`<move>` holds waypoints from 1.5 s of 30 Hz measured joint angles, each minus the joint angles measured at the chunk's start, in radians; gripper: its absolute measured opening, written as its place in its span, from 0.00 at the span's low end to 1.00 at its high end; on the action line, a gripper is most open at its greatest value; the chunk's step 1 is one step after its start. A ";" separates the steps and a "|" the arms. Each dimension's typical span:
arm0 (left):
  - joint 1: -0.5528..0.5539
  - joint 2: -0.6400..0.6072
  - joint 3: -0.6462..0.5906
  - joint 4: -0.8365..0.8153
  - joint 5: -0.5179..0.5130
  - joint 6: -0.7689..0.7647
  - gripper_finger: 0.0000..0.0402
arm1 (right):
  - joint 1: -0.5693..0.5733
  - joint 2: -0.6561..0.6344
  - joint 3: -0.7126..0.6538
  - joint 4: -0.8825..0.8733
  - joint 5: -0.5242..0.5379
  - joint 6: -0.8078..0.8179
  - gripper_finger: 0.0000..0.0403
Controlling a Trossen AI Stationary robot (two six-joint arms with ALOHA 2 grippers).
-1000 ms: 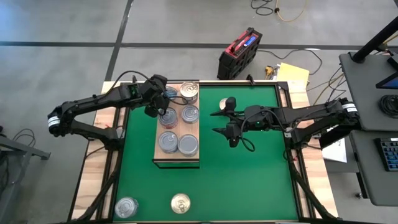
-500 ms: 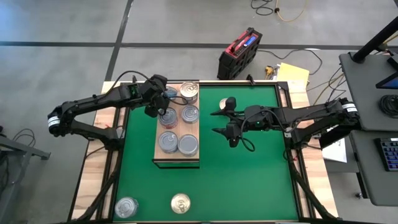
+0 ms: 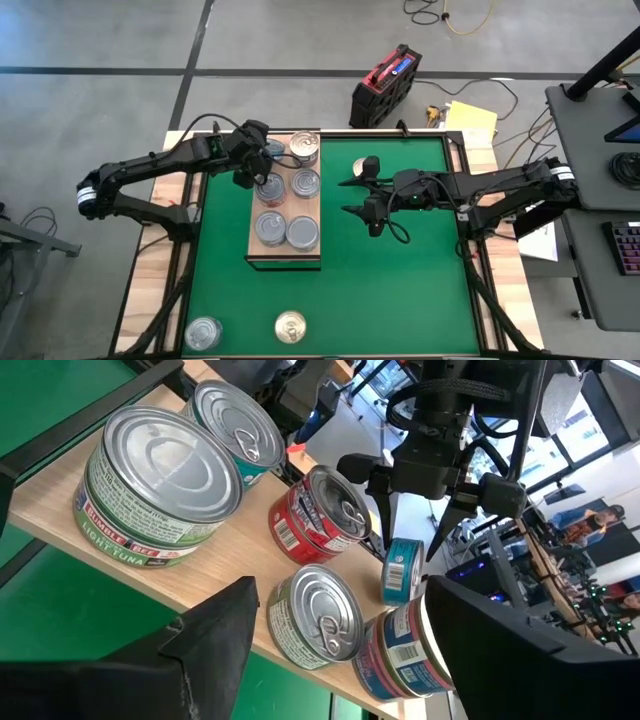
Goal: Stack canned seafood by type on shelf
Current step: Put the yellow and blue tuna can on the shelf
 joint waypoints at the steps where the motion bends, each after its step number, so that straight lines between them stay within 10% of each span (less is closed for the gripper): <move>1: 0.000 0.000 0.000 0.000 0.000 0.000 0.52 | 0.000 0.000 0.000 0.000 0.000 0.000 0.69; 45: -0.001 0.000 0.000 0.011 0.000 0.022 0.61 | 0.000 0.000 0.000 0.000 0.000 0.000 0.73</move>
